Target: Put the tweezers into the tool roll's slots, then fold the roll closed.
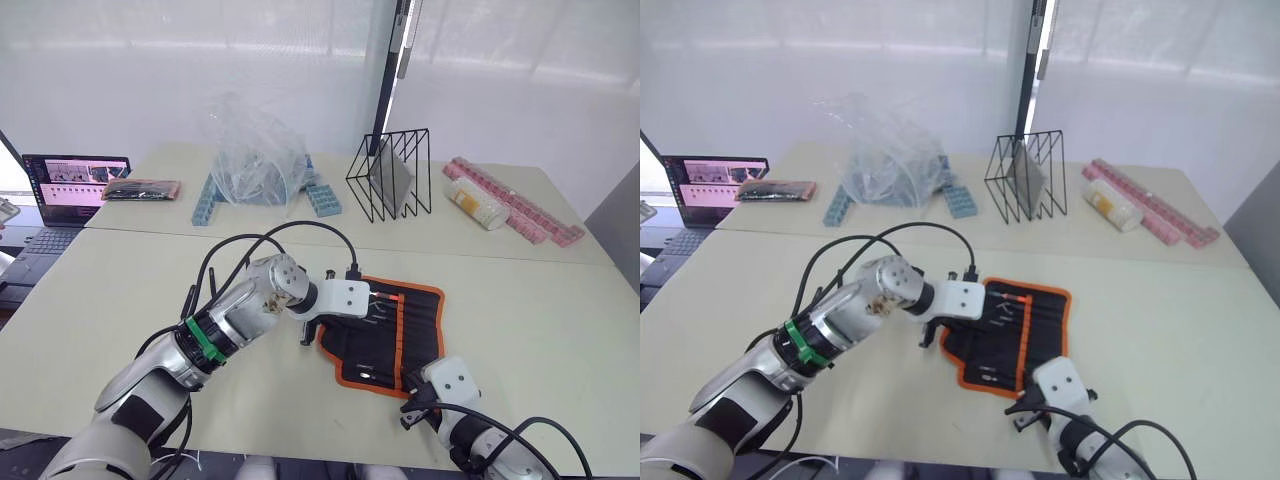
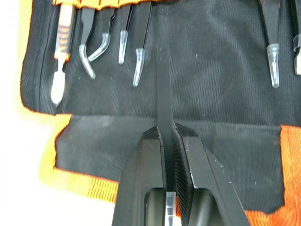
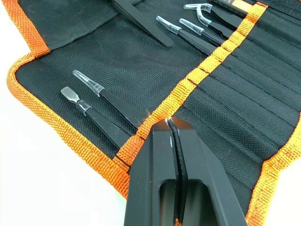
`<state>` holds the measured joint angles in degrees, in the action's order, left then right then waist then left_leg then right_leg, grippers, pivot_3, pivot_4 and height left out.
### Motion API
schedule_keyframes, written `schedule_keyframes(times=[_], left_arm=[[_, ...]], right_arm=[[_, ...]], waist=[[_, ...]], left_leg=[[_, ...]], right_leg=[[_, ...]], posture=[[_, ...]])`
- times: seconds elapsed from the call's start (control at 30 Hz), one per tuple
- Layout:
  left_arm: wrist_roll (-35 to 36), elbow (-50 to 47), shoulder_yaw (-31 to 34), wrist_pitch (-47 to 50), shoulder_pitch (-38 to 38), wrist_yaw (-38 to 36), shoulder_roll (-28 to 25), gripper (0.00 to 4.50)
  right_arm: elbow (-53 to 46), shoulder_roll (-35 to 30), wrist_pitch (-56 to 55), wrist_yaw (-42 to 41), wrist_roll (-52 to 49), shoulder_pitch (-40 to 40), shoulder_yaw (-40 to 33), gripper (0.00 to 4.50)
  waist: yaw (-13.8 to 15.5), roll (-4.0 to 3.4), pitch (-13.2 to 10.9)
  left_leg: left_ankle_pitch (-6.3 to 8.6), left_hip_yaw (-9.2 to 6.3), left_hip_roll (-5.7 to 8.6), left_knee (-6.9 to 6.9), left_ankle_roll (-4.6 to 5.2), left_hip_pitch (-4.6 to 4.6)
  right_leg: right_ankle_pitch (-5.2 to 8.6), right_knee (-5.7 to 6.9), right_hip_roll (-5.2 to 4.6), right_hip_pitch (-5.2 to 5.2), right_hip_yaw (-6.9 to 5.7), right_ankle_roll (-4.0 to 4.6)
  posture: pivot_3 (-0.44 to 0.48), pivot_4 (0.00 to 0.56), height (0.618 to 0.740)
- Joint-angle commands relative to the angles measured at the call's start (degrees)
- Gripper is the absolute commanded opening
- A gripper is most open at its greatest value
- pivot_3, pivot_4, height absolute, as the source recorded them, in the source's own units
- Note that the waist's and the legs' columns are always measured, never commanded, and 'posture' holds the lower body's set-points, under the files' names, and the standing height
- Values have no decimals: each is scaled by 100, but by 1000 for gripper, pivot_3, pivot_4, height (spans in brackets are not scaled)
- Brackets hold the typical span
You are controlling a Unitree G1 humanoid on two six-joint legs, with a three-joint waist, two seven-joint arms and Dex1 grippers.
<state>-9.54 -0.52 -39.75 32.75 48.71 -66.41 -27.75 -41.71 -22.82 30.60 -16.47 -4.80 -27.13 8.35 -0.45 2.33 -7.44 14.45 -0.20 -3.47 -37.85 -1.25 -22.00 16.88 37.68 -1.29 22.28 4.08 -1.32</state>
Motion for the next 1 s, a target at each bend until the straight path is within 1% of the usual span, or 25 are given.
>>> schedule_keyframes(times=[0.03,0.2,0.33,0.53,0.8,1.0], left_arm=[[30,-134,179,-67,250,-174,0,33],[46,232,123,-289,612,-376,201,33],[-28,442,3,-412,739,-442,394,33],[-223,691,-167,-651,709,-403,605,33],[-401,831,-226,-734,631,-372,785,33],[-437,814,-262,-682,505,-283,1132,33]], right_arm=[[491,-99,379,-192,-39,-149,247,0],[487,-121,473,-156,-2,-135,245,0],[480,-120,553,-123,9,-132,252,0],[448,-85,584,-79,9,-133,257,0],[405,-62,609,-48,-4,-146,261,0],[348,-115,836,-58,3,-102,286,0]], waist=[[-12,0,0],[-18,0,-1],[-26,-3,-1],[-25,-3,-2],[-25,-3,-2],[-24,-3,-1]], left_leg=[[0,0,0,0,0,0],[0,0,3,0,0,-1],[0,-1,3,0,0,-2],[0,-1,3,0,0,-3],[0,-1,4,0,0,-3],[0,-2,4,0,0,-3]], right_leg=[[0,0,0,1,0,0],[0,0,0,1,2,-1],[1,0,1,0,2,-1],[2,1,1,1,3,-1],[2,1,0,1,3,-2],[2,1,0,0,3,-2]], posture=[[0,150,720],[0,150,720],[0,150,720],[0,150,720],[0,150,720],[0,150,720]])
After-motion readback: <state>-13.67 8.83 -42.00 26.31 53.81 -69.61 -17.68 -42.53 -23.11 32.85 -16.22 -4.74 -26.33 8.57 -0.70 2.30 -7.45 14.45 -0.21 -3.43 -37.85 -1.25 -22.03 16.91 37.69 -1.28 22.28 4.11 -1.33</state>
